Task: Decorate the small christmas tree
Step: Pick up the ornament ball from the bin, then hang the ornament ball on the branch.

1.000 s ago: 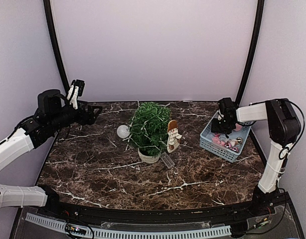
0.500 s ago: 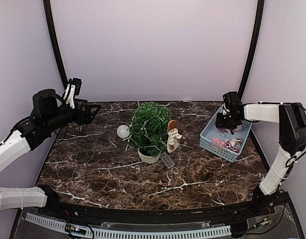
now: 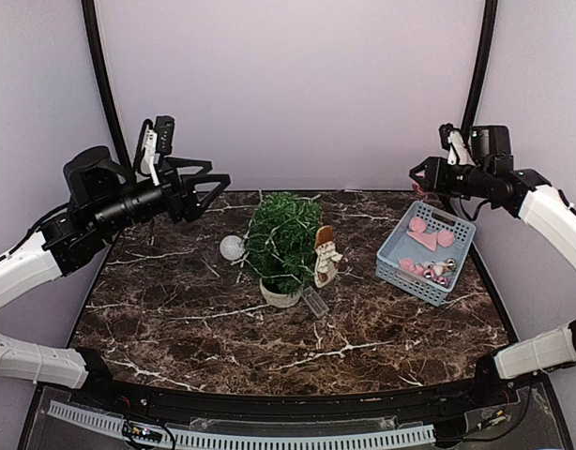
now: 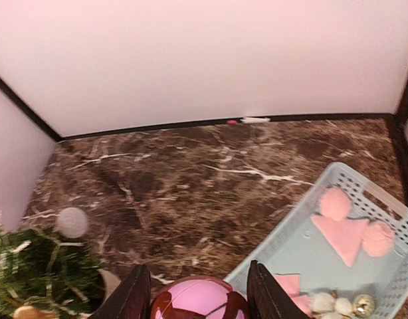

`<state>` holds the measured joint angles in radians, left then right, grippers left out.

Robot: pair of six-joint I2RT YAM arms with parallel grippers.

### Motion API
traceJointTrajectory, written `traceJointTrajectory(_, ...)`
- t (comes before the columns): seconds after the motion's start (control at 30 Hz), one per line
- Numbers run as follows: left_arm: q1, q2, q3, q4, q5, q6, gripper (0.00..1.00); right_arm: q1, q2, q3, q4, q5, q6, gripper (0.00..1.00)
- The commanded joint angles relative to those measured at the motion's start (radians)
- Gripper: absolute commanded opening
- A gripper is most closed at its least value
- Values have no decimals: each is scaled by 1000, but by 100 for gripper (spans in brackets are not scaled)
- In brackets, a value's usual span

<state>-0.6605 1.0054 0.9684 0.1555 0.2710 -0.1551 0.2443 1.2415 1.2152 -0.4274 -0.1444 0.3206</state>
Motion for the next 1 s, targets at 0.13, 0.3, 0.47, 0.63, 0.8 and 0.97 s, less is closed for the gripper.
traceJointTrajectory(0.13,-131,182,70,243,54,-46,79,213,-46,83,219,-268,168,45)
traceJointTrajectory(0.3,-170,231,74,350,82,-71,78,397,9,127,436,-294,248,45)
traceJointTrajectory(0.47,-186,278,86,414,99,-80,78,507,100,192,609,-311,286,45)
traceJointTrajectory(0.63,-199,304,99,410,48,-18,78,567,157,243,692,-311,320,46)
traceJointTrajectory(0.8,-210,321,97,440,11,55,75,593,181,270,716,-301,326,46)
traceJointTrajectory(0.97,-215,345,99,491,-8,88,61,599,187,271,736,-296,341,45)
